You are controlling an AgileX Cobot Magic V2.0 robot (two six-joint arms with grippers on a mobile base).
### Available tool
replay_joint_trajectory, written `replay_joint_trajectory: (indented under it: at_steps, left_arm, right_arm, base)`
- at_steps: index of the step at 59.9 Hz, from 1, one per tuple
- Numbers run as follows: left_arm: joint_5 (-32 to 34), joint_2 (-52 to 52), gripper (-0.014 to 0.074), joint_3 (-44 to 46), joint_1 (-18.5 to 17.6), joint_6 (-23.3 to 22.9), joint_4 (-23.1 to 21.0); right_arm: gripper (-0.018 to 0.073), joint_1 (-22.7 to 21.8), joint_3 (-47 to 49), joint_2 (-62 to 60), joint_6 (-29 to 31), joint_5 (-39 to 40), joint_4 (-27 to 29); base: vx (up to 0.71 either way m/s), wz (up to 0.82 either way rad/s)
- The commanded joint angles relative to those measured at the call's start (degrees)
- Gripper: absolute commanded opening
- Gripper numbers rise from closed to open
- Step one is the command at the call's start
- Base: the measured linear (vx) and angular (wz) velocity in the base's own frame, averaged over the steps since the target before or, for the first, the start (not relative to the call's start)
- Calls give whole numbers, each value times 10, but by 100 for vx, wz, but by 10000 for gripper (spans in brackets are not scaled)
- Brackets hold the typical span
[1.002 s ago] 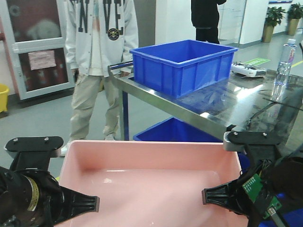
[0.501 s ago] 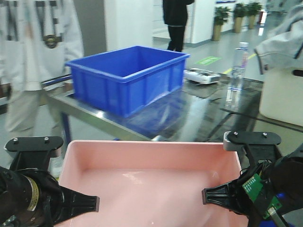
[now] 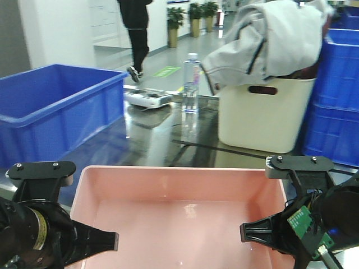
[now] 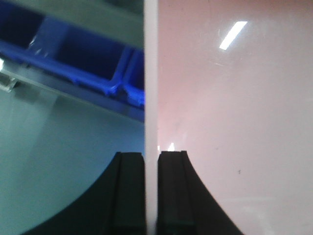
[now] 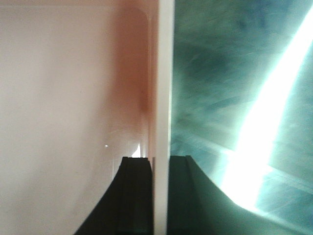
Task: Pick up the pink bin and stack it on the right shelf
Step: 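Hold the bin while driving to the table beside the blue crates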
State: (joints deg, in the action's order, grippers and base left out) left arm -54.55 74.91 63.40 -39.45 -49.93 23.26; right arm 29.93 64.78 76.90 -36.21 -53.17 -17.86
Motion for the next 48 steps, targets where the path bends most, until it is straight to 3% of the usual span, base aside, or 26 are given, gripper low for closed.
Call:
replay_joint_trajectory:
  at_steps: [1, 48]
  left_arm:
    - [1, -21, 59, 14, 1, -4, 38]
    - [1, -21, 59, 14, 1, -4, 38]
  right_arm:
    - [1, -6, 15, -17, 3, 4, -51]
    - [1, -6, 15, -17, 2, 4, -51]
  base:
    - [22, -47]
    - [20, -34]
